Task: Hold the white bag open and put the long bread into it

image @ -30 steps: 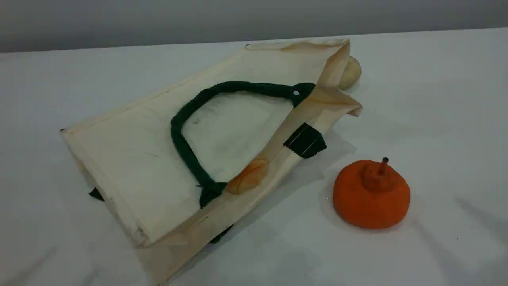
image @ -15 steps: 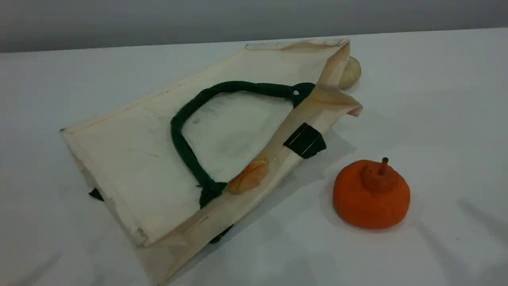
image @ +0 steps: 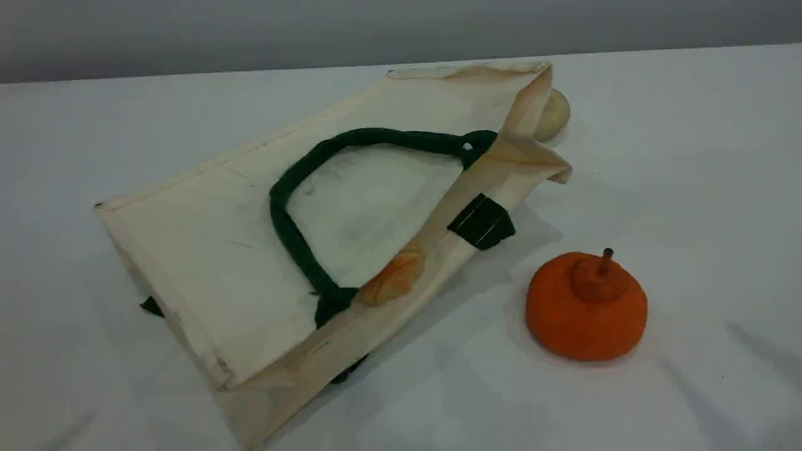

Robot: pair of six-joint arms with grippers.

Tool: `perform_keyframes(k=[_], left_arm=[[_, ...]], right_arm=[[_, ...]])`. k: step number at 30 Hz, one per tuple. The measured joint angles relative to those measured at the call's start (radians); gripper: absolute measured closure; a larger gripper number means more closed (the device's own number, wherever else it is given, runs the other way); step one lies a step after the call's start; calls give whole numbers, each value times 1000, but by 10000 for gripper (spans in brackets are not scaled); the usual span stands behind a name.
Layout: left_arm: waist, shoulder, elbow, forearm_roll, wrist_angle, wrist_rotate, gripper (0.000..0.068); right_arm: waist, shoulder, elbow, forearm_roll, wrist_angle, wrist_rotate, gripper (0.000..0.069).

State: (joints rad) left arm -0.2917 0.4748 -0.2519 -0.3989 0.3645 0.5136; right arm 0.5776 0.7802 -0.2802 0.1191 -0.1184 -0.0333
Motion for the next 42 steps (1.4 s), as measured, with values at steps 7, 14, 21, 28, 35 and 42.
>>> perform_keyframes(k=[7,14,21,28,35,42], left_arm=[[0,0,0,-148,-123,6,150],[0,1,0,-155,-176,130,150],[0,1,0,-154,-53,160,150],[0,1,0,-153,17,159,150],[0,1,0,-152,127,159,150],[0,1,0,-152,248,159,150]], right_arm=[[0,0,197,-15,-334,8,191],[0,0,252,-14,-441,86,191],[0,0,251,-17,-210,84,191],[0,0,251,-17,-195,81,191],[0,0,251,-17,-190,83,191],[0,0,251,-16,-191,84,191]])
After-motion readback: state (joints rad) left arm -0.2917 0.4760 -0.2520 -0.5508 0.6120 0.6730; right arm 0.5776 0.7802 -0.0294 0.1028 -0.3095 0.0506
